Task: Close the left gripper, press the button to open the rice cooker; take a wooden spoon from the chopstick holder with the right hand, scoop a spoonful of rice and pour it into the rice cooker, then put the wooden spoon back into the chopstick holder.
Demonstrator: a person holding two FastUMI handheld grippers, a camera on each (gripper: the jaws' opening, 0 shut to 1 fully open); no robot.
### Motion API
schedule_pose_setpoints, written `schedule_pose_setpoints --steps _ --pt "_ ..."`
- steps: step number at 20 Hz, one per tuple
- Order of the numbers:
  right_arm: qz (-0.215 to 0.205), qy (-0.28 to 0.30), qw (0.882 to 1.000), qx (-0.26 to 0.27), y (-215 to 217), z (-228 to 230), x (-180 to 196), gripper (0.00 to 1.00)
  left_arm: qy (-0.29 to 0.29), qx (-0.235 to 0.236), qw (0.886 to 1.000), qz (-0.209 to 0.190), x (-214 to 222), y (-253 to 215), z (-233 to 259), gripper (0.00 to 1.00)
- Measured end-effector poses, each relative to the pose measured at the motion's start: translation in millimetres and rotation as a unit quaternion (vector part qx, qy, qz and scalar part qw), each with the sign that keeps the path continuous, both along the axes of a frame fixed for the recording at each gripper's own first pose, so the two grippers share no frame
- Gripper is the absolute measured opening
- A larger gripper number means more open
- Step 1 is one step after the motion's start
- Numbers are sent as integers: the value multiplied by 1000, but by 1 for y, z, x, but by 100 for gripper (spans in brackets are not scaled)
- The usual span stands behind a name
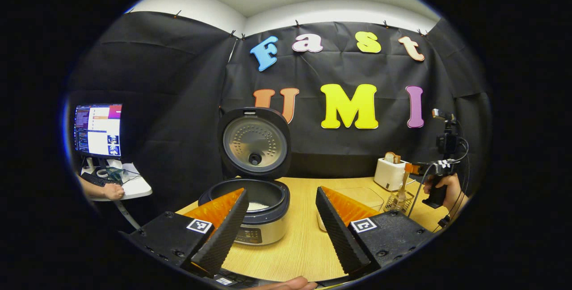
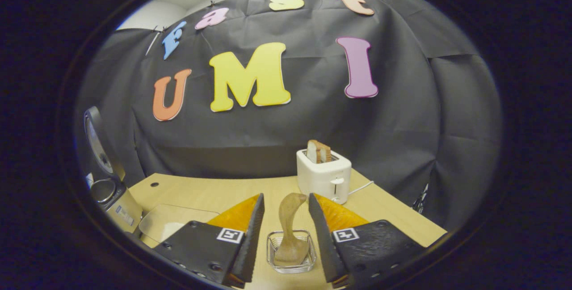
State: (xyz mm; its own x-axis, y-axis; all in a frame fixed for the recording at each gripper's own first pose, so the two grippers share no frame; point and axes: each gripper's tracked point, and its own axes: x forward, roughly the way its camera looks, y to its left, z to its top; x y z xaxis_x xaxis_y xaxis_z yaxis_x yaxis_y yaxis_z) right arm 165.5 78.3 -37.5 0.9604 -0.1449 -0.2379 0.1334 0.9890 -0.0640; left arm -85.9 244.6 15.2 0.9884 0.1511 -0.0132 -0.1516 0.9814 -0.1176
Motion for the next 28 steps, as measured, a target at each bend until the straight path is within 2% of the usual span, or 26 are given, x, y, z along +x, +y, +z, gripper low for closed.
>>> schedule_pose_setpoints --steps 1,3,6,10,13,14,19,22,25,28 --pt "7 -9 1000 -4 1 5 -6 68 2 4 1000 -1 3 0 2 96" --pt "8 -24 1000 -17 -3 15 -19 84 -1 15 1000 10 7 11 11 96" --pt "15 -32 999 -35 1 20 -41 89 -2 21 999 28 14 26 26 96" --pt "40 -52 997 -40 14 30 -75 99 -25 32 999 34 32 43 65 96" --pt "63 -58 996 -32 25 31 -100 94 -44 37 998 29 53 55 100 96" --pt "71 -61 995 -29 29 33 -108 96 -50 35 998 25 62 58 111 96" --pt "96 -75 992 -27 41 39 -140 94 -81 18 996 20 110 89 164 96" --pt "110 -78 990 -44 47 37 -155 96 -84 22 996 25 145 104 179 96" --pt "114 -94 987 -57 49 39 -165 95 -112 37 993 28 185 112 196 96" --pt "122 -99 986 -56 56 42 -168 96 -115 40 992 28 223 119 198 96"
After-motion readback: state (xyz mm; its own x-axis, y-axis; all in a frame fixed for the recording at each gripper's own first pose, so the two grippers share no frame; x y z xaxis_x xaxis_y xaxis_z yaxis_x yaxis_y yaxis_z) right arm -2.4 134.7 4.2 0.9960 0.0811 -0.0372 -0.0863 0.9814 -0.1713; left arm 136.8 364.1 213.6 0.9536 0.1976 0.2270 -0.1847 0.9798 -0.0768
